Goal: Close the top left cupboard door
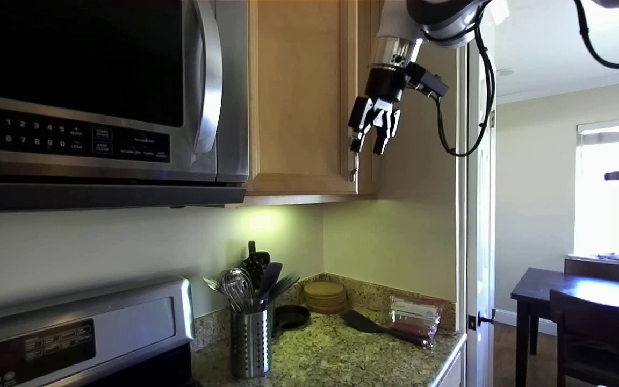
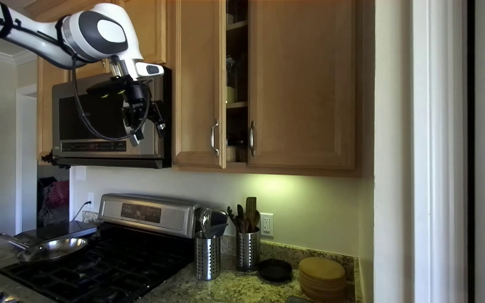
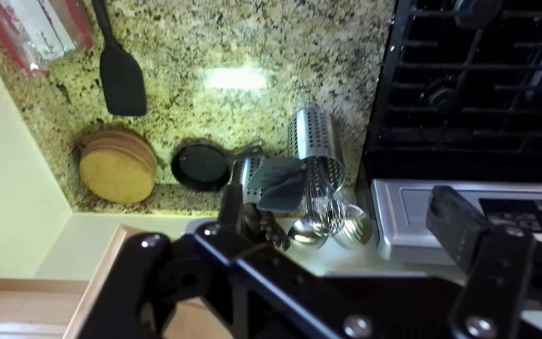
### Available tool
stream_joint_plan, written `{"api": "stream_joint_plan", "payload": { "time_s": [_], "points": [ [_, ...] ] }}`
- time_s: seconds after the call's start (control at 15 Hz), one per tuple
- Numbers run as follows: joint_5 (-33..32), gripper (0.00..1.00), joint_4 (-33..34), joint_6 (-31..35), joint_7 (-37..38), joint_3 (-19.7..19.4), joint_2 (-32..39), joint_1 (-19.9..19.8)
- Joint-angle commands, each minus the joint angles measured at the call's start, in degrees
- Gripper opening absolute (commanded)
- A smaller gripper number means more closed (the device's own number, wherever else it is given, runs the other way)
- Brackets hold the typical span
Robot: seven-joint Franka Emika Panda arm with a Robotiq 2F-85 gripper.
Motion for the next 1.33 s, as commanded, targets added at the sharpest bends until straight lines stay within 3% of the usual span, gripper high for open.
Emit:
{"api": "stream_joint_plan", "payload": {
  "time_s": [0.0,0.67,1.27],
  "points": [
    [2.0,1.00,-3.4,-4.0,0.1,-1.2,0.4,1.3],
    [6.1,1.00,-10.5,-5.0,1.5,-1.5,2.5,1.3],
    [4.3,1.00,-9.3,-4.1,0.5,-1.1,3.3,1.3]
  ]
}}
